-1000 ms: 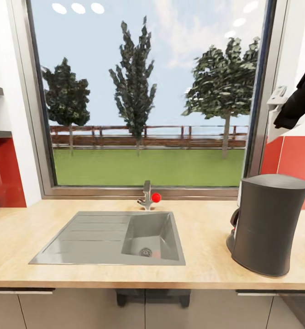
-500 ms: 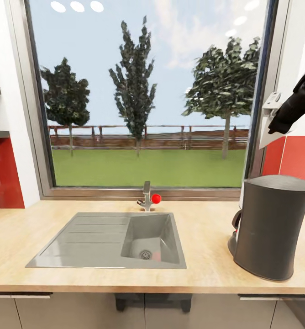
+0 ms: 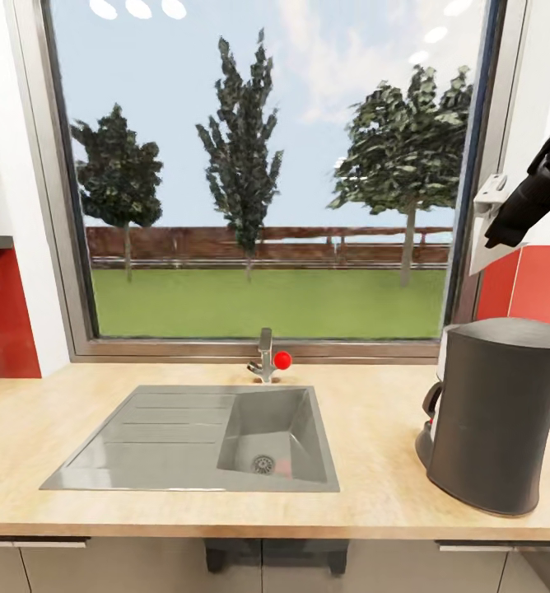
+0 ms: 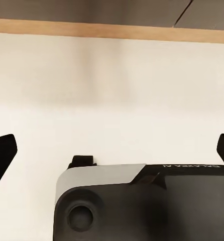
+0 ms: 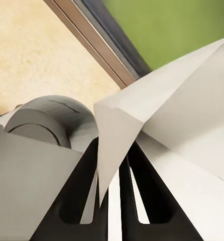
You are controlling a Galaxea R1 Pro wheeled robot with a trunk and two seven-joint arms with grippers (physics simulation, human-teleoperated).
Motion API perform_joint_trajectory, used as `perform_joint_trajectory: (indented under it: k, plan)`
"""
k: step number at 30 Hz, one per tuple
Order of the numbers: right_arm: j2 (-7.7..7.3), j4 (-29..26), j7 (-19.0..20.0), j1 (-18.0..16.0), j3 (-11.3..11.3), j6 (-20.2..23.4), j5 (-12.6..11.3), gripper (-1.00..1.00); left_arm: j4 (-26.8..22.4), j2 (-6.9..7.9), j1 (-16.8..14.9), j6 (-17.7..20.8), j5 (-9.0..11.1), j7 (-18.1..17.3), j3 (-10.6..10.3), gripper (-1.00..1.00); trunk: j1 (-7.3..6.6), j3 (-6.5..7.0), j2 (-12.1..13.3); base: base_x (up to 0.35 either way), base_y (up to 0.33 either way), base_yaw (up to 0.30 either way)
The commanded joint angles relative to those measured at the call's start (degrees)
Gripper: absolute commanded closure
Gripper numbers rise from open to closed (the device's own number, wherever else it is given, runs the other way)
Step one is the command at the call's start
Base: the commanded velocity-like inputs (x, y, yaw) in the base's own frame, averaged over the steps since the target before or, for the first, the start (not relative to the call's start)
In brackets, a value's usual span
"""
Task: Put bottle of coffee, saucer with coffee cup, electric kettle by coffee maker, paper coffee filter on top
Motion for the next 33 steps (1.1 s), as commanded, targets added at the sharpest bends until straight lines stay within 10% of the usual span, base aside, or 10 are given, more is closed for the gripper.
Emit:
perform_joint_trajectory:
  k: [1,33]
  plan:
    - [-0.06,0.22,0.35,-0.06,0.28,0.94,0.15,1.0,-0.1,-0.02,0.02,-0.07,0.04,0.02,0.09,-1.0,0.01,-0.08,-0.06,0.064,0.0,0.0]
    - [-0.04,5.6,-0.67,4.66,3.72,-1.64,0.49,1.0,-0.1,-0.02,0.02,-0.07,0.04,0.02,0.09,-1.0,0.01,-0.08,-0.06,0.024,0.0,0.0]
